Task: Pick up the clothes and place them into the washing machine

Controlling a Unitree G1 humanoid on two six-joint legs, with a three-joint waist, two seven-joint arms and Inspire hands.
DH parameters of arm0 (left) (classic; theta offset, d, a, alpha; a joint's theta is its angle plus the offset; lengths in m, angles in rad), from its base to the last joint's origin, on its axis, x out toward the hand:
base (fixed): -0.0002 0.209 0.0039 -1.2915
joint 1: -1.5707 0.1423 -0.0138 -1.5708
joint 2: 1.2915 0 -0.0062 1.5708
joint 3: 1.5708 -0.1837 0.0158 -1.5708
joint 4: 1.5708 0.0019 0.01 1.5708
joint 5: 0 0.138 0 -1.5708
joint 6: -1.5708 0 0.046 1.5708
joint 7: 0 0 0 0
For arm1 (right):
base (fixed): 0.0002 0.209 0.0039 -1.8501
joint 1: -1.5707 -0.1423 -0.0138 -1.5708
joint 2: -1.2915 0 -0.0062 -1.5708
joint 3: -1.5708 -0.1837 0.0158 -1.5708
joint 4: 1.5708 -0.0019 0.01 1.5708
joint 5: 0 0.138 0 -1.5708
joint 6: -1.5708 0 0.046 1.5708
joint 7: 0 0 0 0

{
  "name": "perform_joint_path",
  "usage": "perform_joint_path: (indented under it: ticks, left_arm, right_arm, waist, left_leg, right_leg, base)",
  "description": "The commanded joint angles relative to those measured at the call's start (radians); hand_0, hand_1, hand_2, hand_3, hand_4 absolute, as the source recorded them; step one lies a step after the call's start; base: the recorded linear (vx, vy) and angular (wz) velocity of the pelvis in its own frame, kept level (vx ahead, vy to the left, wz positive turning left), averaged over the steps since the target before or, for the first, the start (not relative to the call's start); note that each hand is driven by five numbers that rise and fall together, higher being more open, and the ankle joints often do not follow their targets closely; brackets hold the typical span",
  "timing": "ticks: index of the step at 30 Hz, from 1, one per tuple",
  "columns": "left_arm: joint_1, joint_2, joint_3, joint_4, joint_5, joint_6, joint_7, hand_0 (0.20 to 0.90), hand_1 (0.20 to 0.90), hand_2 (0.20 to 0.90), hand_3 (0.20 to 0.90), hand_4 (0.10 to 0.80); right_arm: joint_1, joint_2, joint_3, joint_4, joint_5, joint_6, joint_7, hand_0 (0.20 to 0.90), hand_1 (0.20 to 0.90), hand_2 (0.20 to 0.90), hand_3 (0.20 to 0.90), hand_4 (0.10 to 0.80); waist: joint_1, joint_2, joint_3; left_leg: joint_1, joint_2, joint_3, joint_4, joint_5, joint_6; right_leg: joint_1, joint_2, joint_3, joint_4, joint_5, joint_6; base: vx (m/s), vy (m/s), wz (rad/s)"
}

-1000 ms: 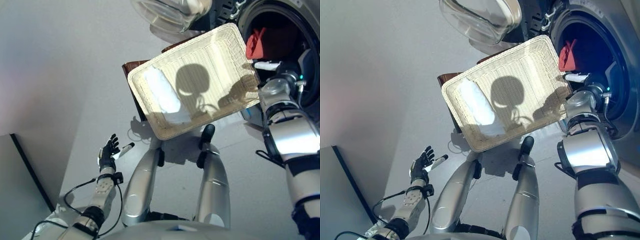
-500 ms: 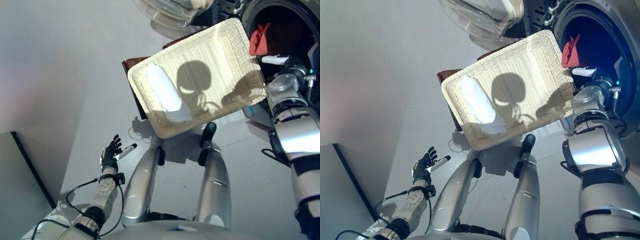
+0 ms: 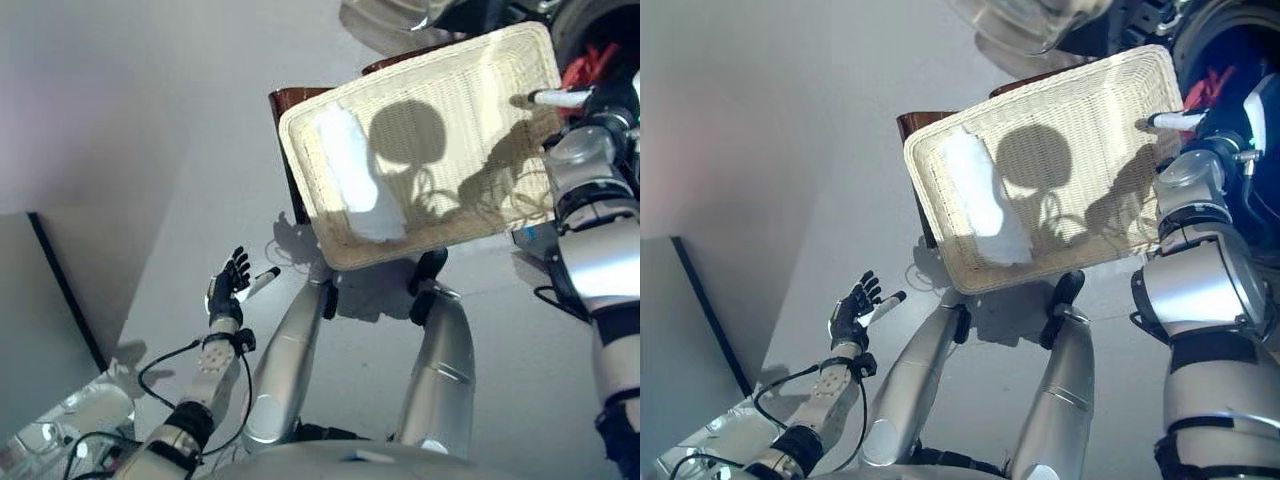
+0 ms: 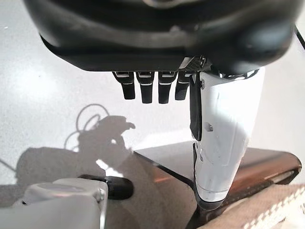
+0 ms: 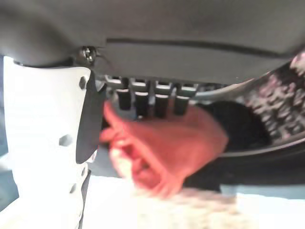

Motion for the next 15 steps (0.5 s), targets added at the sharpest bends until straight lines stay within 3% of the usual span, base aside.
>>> perform_joint_path:
  ticks: [1,4,5,7,8,15]
  left_arm:
    - [0.044,0.055,0.065,-0.029,-0.011,-0.046,0.024,0.900,0.900,0.900,0.900,0.800]
    - [0.058,0.054,0.057,-0.044,-0.013,-0.047,0.009,0.900,0.900,0.900,0.900,0.800]
    - [0.064,0.053,0.058,-0.054,-0.013,-0.044,0.007,0.900,0.900,0.900,0.900,0.800]
    - [0.066,0.055,0.058,-0.053,-0.015,-0.045,0.001,0.900,0.900,0.900,0.900,0.800]
    - [0.066,0.055,0.055,-0.065,-0.015,-0.047,0.000,0.900,0.900,0.900,0.900,0.800]
    - [0.073,0.053,0.055,-0.093,0.005,-0.044,0.010,0.900,0.900,0.900,0.900,0.800]
  right_arm:
    - [-0.068,-0.111,0.064,-0.016,0.000,-0.051,-0.032,0.900,0.900,0.900,0.900,0.800]
    - [-0.087,-0.120,0.084,0.007,-0.005,-0.043,-0.026,0.900,0.900,0.900,0.900,0.800]
    - [-0.087,-0.127,0.081,0.014,-0.005,-0.040,-0.021,0.818,0.818,0.818,0.818,0.741]
    - [-0.097,-0.152,0.088,0.028,-0.009,-0.033,-0.010,0.244,0.244,0.244,0.244,0.331]
    - [-0.096,-0.164,0.085,0.030,-0.008,-0.030,-0.011,0.200,0.200,0.200,0.200,0.300]
    - [-0.108,-0.213,0.068,0.043,0.006,-0.018,-0.015,0.200,0.200,0.200,0.200,0.300]
  waist:
    - [0.021,-0.008,-0.014]
    - [0.036,0.009,-0.022]
    - [0.040,0.014,-0.024]
    - [0.051,0.030,-0.028]
    - [0.055,0.036,-0.029]
    - [0.088,0.084,-0.041]
  left_leg:
    - [-0.060,0.000,0.068,0.214,-0.184,-0.063]
    - [-0.086,-0.008,0.068,0.230,-0.192,-0.056]
    - [-0.090,-0.013,0.071,0.230,-0.189,-0.055]
    - [-0.103,-0.023,0.071,0.222,-0.179,-0.052]
    - [-0.103,-0.030,0.068,0.214,-0.176,-0.051]
    - [-0.118,-0.061,0.062,0.170,-0.141,-0.046]
  right_leg:
    - [0.073,0.033,0.037,0.031,-0.050,0.002]
    - [0.048,0.017,0.032,0.063,-0.063,0.002]
    - [0.048,0.012,0.031,0.060,-0.061,0.004]
    - [0.030,0.002,0.037,0.071,-0.054,0.007]
    - [0.029,-0.002,0.037,0.068,-0.057,0.006]
    - [-0.009,-0.022,0.048,0.086,-0.065,-0.001]
  base:
    - [0.018,0.040,0.20]
    - [0.019,0.028,0.18]
    - [0.018,0.033,0.06]
    - [0.010,0.044,0.12]
    - [0.006,0.050,0.13]
    - [-0.004,0.055,0.10]
